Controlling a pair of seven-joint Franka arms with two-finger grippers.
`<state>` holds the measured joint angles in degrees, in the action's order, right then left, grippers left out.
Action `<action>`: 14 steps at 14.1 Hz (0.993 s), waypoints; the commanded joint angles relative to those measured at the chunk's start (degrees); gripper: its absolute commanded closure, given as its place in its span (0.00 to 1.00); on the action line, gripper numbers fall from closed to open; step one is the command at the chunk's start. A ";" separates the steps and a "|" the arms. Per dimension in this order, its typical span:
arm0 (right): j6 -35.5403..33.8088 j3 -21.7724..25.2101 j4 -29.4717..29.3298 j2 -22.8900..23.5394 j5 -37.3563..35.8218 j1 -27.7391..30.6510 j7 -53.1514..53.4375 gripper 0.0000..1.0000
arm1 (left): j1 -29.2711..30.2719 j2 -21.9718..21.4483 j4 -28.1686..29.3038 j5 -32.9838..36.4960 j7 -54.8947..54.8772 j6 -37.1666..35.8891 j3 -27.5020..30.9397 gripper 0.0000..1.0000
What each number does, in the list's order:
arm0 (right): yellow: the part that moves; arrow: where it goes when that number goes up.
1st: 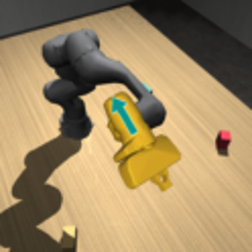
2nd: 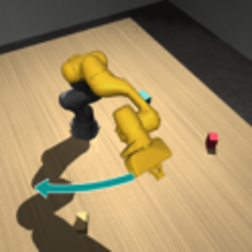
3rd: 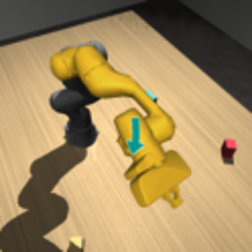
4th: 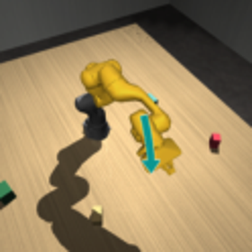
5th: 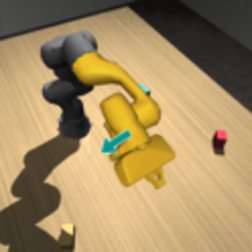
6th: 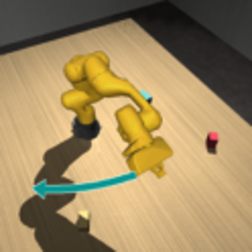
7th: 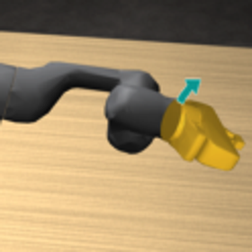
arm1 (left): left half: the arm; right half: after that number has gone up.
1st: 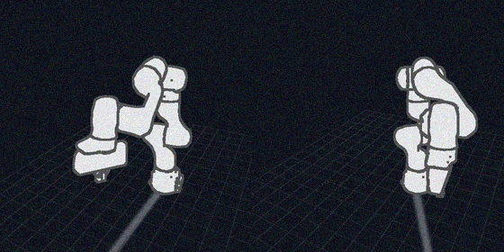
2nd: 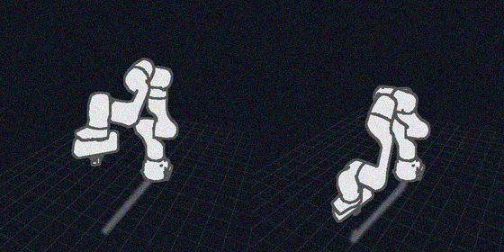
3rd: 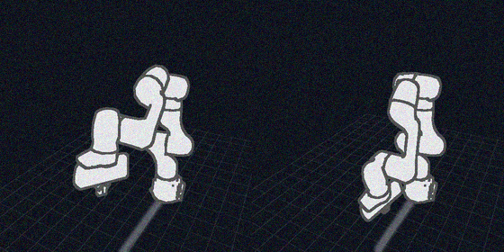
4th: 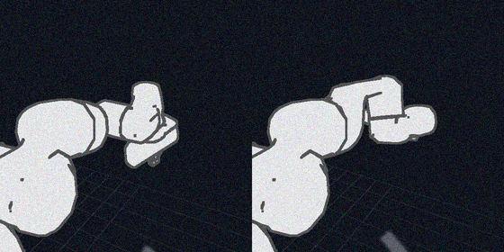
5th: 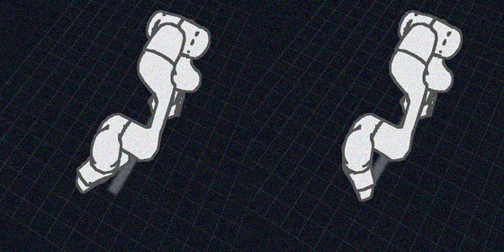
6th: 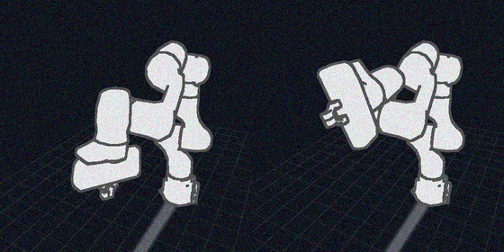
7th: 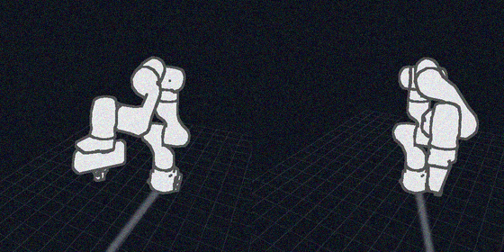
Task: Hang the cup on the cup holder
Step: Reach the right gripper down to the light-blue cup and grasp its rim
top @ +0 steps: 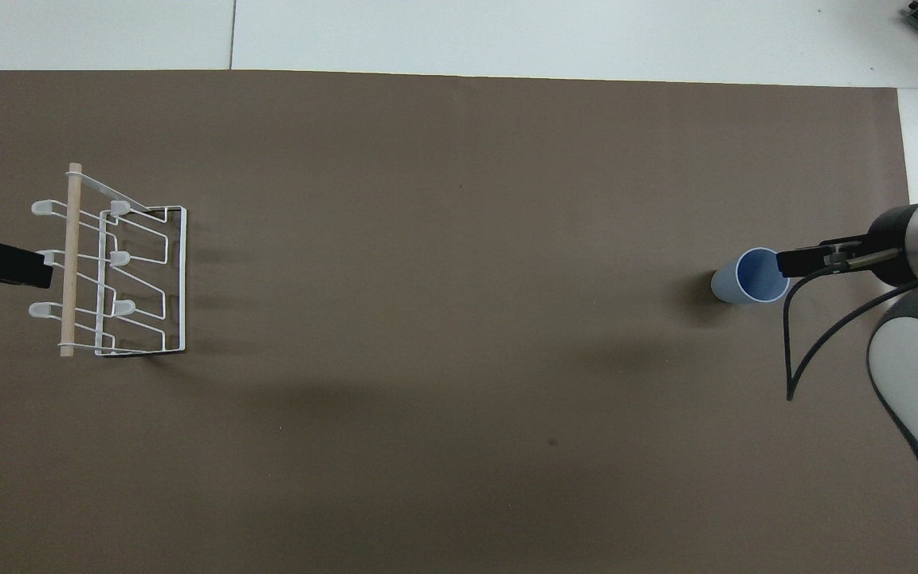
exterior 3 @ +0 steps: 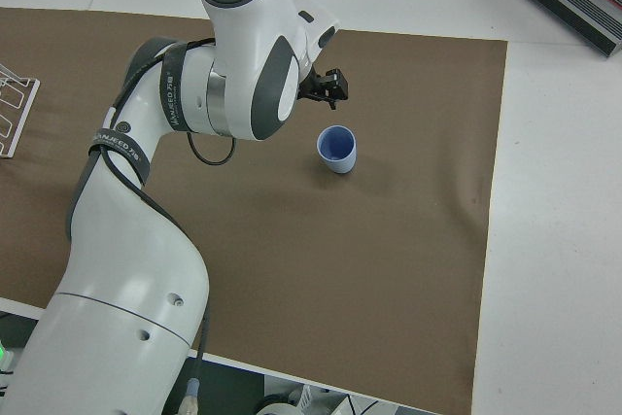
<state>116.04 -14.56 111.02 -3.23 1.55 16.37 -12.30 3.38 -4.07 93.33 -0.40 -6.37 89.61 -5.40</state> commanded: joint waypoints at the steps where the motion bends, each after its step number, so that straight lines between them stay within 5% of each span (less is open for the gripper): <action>1: 5.41 0.05 3.23 3.31 1.17 0.15 -1.15 0.00 | -0.39 -2.09 2.74 -0.65 0.13 1.89 0.57 0.00; 5: 10.60 0.05 4.90 8.33 1.17 0.06 -1.33 0.00 | -0.56 -2.17 2.83 -0.65 0.22 1.98 0.57 0.00; 14: 20.00 0.05 15.71 8.24 1.17 -1.43 -0.80 0.00 | -0.74 -2.88 4.58 -0.74 0.31 3.12 0.57 0.00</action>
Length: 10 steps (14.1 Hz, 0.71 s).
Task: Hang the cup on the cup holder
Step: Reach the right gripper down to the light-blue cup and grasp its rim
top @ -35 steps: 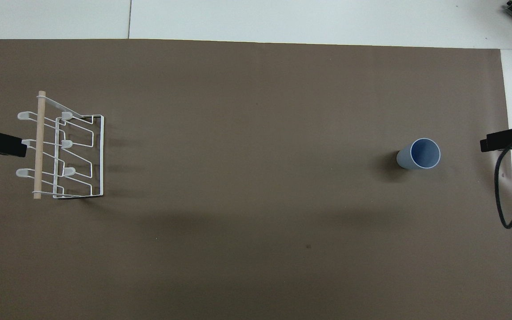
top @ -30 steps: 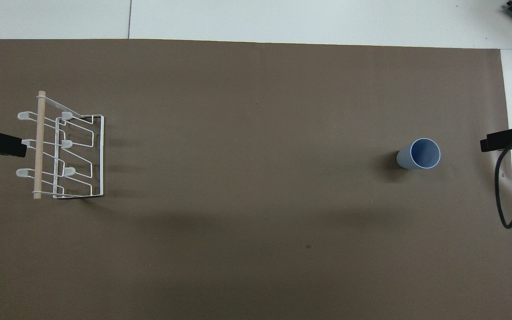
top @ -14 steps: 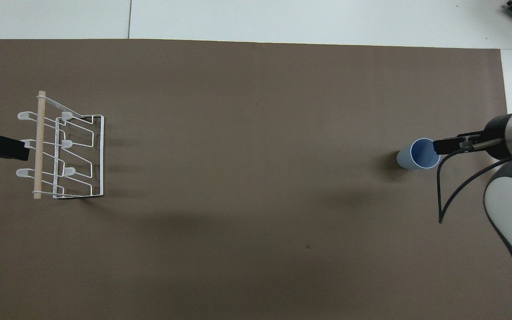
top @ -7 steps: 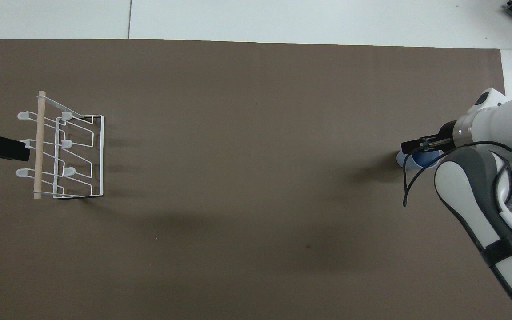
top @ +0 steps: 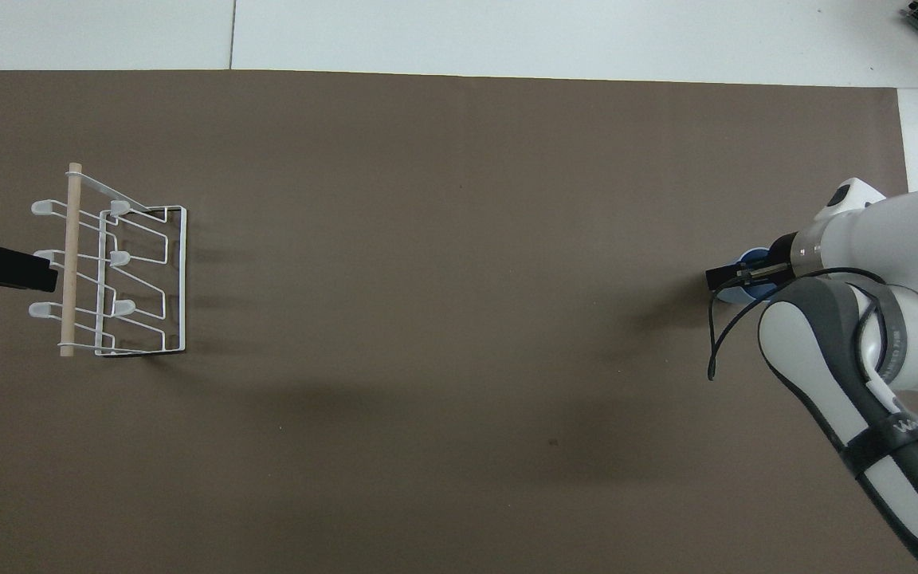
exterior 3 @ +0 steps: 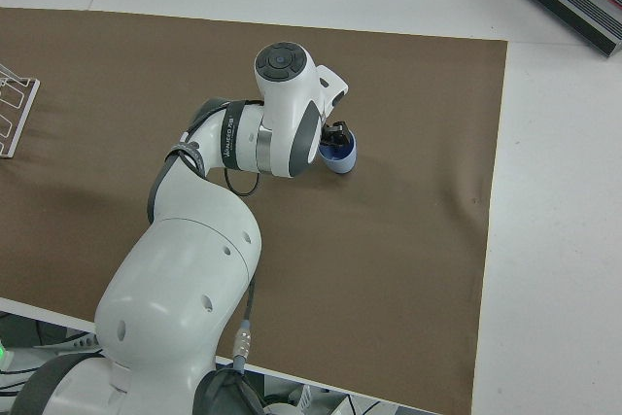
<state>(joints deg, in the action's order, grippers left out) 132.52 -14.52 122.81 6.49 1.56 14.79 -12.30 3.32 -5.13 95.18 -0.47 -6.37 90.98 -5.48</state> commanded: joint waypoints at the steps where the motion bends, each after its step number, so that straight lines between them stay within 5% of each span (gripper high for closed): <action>1: 4.32 0.01 4.28 -1.39 1.17 0.24 -0.89 0.00 | -0.69 -1.90 2.73 -0.67 0.31 1.83 0.65 0.00; 4: 4.15 0.10 4.28 -1.39 1.17 0.76 -0.89 0.00 | -0.42 -2.08 3.00 -0.67 0.31 2.01 0.65 0.00; 10: 4.15 0.19 4.28 -1.30 0.20 3.04 -1.50 0.80 | -0.86 -2.95 4.93 -0.67 0.13 3.32 0.65 0.00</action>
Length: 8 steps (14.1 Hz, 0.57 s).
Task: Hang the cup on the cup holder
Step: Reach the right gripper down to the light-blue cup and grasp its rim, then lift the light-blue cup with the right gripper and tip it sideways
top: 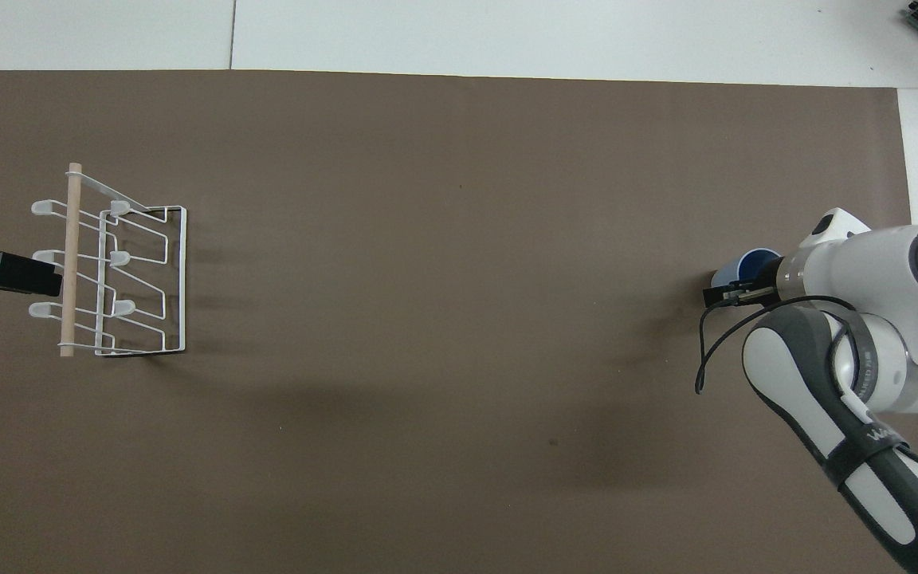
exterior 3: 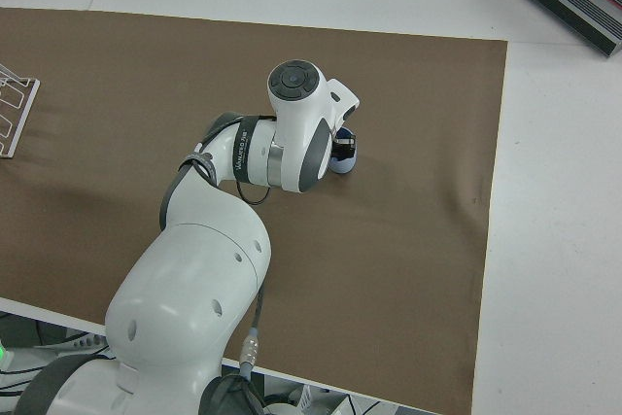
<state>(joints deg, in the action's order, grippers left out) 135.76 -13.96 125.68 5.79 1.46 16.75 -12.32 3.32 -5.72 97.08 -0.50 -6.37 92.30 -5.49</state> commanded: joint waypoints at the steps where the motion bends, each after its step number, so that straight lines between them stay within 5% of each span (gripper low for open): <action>1: 0.91 -0.37 1.41 -0.61 0.30 1.18 -1.39 0.91 | -0.94 -2.46 3.37 -0.65 0.13 2.01 0.66 0.00; 2: 1.00 -0.37 1.41 -0.61 0.30 1.18 -1.39 1.00 | -0.94 -2.46 3.37 -0.65 0.13 2.01 0.66 0.00; 8: 0.82 -0.37 1.23 -0.61 0.30 1.18 -1.39 1.00 | -0.86 -2.46 3.37 -0.65 0.31 1.75 0.57 0.00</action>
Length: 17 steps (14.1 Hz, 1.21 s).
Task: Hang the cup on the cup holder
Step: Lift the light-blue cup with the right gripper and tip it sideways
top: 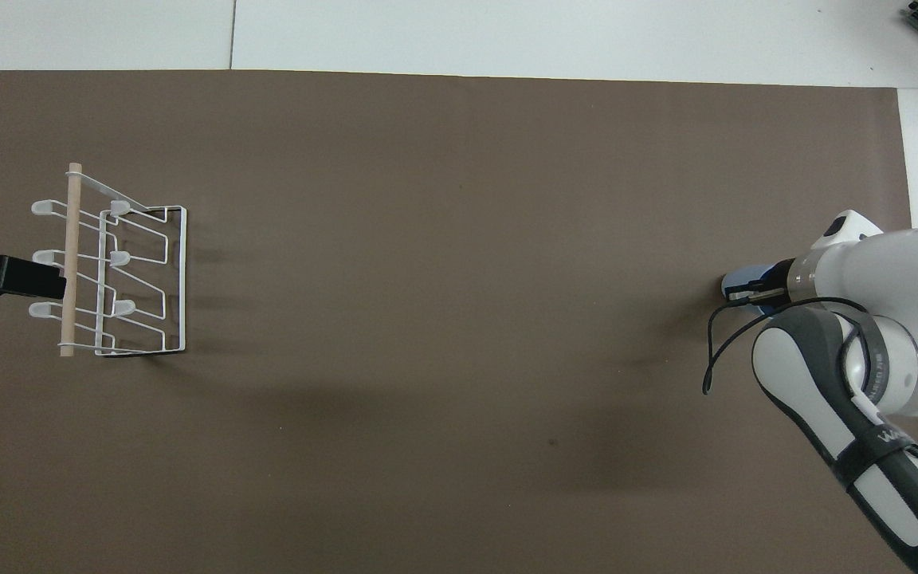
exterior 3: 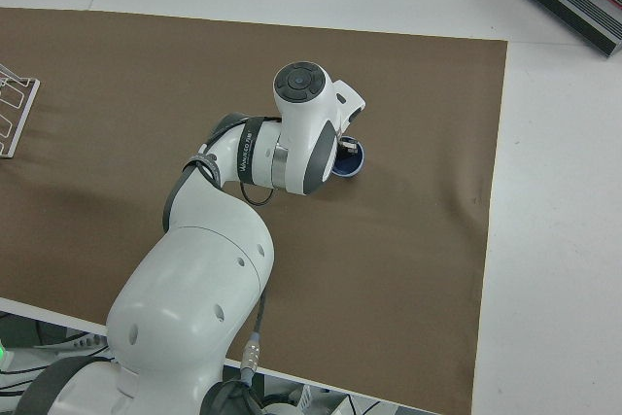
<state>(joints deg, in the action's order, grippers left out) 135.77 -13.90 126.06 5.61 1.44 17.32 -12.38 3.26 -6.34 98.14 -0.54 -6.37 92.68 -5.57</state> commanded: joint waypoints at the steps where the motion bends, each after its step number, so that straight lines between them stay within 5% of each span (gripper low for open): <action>1: 0.46 -0.43 0.59 -0.34 0.32 0.61 -1.34 1.00 | -0.80 -1.83 2.05 -0.52 0.31 1.10 0.65 0.00; 6: -6.99 -0.51 -4.58 -0.16 0.32 0.61 -1.42 1.00 | -0.71 -1.83 1.61 -0.60 0.75 0.75 0.74 0.00; 13: -30.89 -0.43 -20.31 -2.35 0.32 0.61 -0.98 1.00 | -0.89 -2.53 2.58 -1.04 1.80 -0.04 0.65 0.00; 17: -37.14 -0.51 -22.26 -6.65 0.41 0.52 -0.98 1.00 | -0.36 -3.41 4.33 -7.97 12.32 0.04 0.74 0.00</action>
<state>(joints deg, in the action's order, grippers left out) 101.10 -13.99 104.47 1.05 1.44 17.32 -12.38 3.24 -7.03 99.05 -6.05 1.09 92.43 -5.39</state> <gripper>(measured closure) 0.947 0.000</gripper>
